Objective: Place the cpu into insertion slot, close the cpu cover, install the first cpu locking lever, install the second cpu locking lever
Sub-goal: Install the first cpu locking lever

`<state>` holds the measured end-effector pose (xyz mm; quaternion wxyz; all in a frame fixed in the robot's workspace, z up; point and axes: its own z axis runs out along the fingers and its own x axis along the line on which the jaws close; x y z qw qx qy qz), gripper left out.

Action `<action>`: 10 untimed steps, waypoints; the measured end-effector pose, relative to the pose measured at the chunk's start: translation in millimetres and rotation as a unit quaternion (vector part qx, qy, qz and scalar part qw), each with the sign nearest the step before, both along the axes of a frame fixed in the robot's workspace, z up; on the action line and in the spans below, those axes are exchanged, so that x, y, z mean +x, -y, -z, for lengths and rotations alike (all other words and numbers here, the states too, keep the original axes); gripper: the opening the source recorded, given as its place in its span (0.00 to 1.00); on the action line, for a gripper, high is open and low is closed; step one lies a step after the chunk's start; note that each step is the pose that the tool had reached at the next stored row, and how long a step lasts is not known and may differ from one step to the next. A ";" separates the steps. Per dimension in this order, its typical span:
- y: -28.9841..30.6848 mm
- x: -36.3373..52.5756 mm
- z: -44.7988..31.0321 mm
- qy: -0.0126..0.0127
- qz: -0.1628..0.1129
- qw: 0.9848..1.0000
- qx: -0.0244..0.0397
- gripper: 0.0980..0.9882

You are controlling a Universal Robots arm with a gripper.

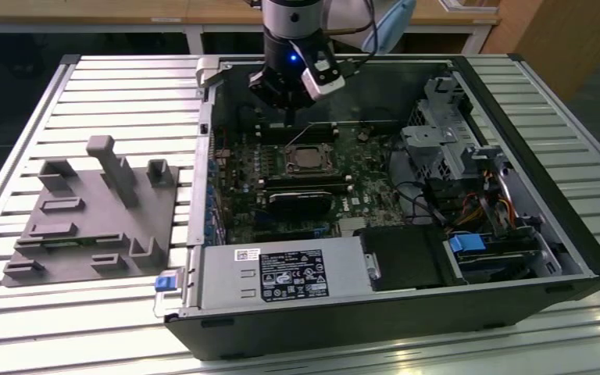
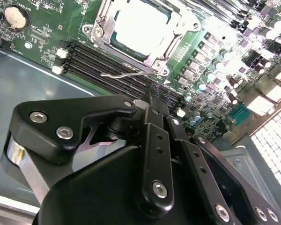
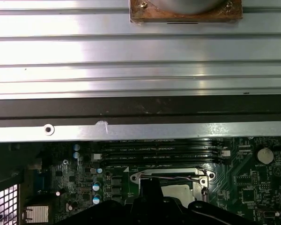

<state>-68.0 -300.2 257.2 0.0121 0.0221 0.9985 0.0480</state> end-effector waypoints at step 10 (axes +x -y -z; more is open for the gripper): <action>0.0 3.1 0.0 0.000 0.000 1.000 0.000 0.01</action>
